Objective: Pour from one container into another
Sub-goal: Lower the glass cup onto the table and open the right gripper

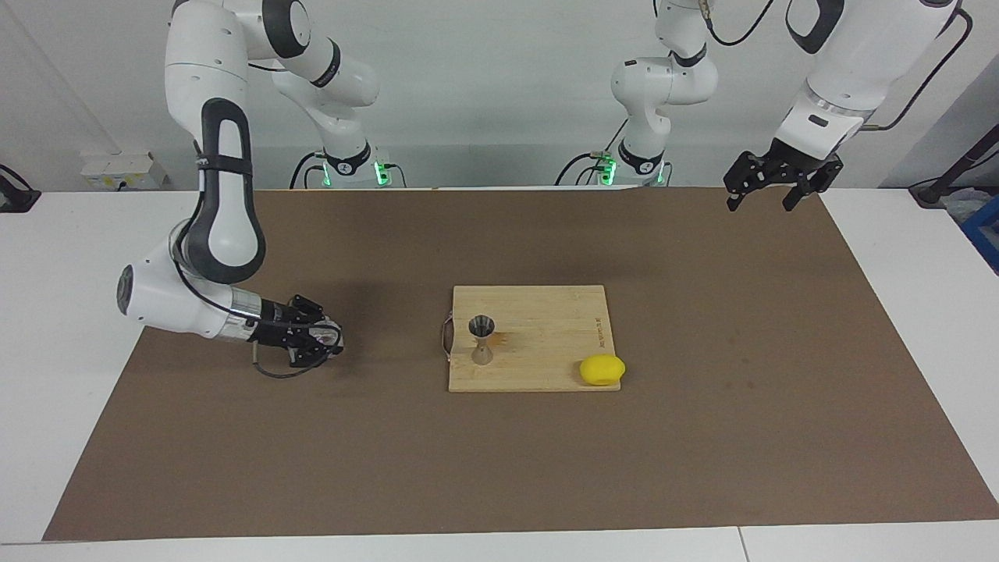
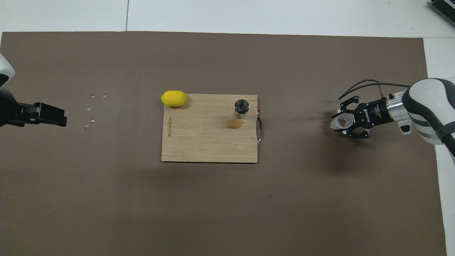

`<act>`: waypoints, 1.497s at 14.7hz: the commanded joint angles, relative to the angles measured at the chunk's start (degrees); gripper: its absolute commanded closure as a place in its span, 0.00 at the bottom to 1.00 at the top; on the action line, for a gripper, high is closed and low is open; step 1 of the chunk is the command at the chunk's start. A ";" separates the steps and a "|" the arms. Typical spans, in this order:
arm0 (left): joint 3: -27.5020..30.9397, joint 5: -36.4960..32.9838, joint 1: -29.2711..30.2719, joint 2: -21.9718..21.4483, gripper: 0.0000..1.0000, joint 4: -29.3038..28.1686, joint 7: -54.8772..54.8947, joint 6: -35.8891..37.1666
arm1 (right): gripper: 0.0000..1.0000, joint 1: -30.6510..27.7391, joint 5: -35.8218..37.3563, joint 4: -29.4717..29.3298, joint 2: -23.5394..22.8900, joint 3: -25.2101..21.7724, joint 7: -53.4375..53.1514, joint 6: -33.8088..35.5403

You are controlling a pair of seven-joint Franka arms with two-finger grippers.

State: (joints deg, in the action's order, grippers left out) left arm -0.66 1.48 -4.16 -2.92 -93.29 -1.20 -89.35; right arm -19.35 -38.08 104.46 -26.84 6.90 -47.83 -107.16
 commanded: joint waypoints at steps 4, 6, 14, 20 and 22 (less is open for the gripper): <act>0.22 0.19 -0.06 -0.77 0.00 -1.10 -0.12 -0.48 | 1.00 0.01 -2.35 6.11 3.46 0.75 1.69 -3.67; 0.22 0.19 -0.06 -0.77 0.00 -1.10 -0.12 -0.48 | 1.00 0.01 -2.35 6.98 3.90 0.75 2.91 -3.15; 0.22 0.19 -0.06 -0.86 0.00 -1.10 -0.12 -0.48 | 0.02 2.91 2.81 8.92 11.36 0.57 7.48 -2.27; 0.22 0.19 -0.06 -0.77 0.00 -1.10 -0.12 -0.48 | 0.00 8.27 20.04 7.96 17.08 0.66 18.98 -2.18; 0.22 0.19 -0.06 -0.77 0.00 -1.10 -0.12 -0.48 | 0.00 8.80 25.83 6.56 18.48 0.75 22.94 -2.27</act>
State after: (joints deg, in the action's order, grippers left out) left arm -0.66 1.48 -4.16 -2.92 -93.29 -1.20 -89.35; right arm -10.48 -16.82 110.94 -10.50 7.62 -30.01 -109.06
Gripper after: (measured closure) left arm 0.000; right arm 0.000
